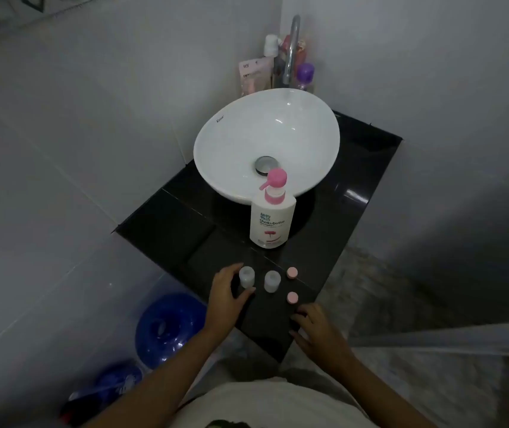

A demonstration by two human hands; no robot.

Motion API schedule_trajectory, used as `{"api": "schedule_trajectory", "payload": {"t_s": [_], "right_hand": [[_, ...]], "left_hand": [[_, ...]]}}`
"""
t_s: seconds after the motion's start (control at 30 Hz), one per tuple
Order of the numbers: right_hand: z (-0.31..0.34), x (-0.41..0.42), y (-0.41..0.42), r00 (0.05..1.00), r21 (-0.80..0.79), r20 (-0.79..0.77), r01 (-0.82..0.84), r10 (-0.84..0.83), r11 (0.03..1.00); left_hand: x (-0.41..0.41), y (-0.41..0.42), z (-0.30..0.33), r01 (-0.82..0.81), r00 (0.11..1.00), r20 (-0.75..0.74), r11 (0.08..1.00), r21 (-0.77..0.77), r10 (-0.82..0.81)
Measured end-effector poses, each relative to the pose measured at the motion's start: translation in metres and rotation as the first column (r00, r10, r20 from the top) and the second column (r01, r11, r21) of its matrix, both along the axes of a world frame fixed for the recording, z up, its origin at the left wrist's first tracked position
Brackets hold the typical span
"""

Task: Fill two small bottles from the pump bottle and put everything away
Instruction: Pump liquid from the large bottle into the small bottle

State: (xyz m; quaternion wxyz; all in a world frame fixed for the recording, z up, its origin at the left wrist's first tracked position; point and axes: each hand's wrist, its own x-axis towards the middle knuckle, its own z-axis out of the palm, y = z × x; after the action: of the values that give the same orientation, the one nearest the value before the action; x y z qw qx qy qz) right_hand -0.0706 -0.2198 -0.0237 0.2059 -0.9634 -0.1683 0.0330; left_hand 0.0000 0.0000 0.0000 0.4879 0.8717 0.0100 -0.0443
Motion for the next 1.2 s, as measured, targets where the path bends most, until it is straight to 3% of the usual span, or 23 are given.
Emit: {"api": "schedule_trajectory", "payload": {"t_s": [0.2, 0.37, 0.53, 0.67, 0.8, 0.93, 1.2], "right_hand": [[0.022, 0.003, 0.001, 1.000, 0.105, -0.014, 0.007, -0.006, 0.994], [0.088, 0.040, 0.009, 0.974, 0.380, 0.189, 0.042, -0.122, 0.924], [0.183, 0.120, 0.027, 0.856, 0.602, 0.390, 0.042, -0.339, 0.798], [0.222, 0.180, 0.047, 0.891, 0.648, 0.241, 0.148, -0.386, 0.747], [0.218, 0.214, 0.061, 0.968, 0.612, 0.014, 0.189, -0.249, 0.768], [0.197, 0.224, 0.063, 0.969, 0.618, -0.220, 0.230, -0.116, 0.752], [0.189, 0.226, 0.064, 0.959, 0.673, -0.266, 0.254, -0.093, 0.695]], "left_hand": [[0.004, 0.000, 0.007, -0.017, 1.000, -0.026, 0.999, -0.044, 0.016], [0.012, 0.006, 0.024, -0.060, 0.998, 0.021, 0.995, -0.082, 0.062], [0.030, 0.007, 0.059, -0.068, 0.982, 0.168, 0.989, -0.129, 0.089], [0.048, 0.003, 0.087, -0.056, 0.958, 0.270, 0.988, -0.146, 0.094], [0.060, -0.001, 0.104, -0.024, 0.945, 0.322, 0.993, -0.115, 0.060], [0.066, -0.004, 0.110, -0.016, 0.939, 0.341, 0.996, -0.091, 0.046], [0.069, -0.004, 0.122, -0.046, 0.931, 0.359, 0.995, -0.084, 0.073]]}}
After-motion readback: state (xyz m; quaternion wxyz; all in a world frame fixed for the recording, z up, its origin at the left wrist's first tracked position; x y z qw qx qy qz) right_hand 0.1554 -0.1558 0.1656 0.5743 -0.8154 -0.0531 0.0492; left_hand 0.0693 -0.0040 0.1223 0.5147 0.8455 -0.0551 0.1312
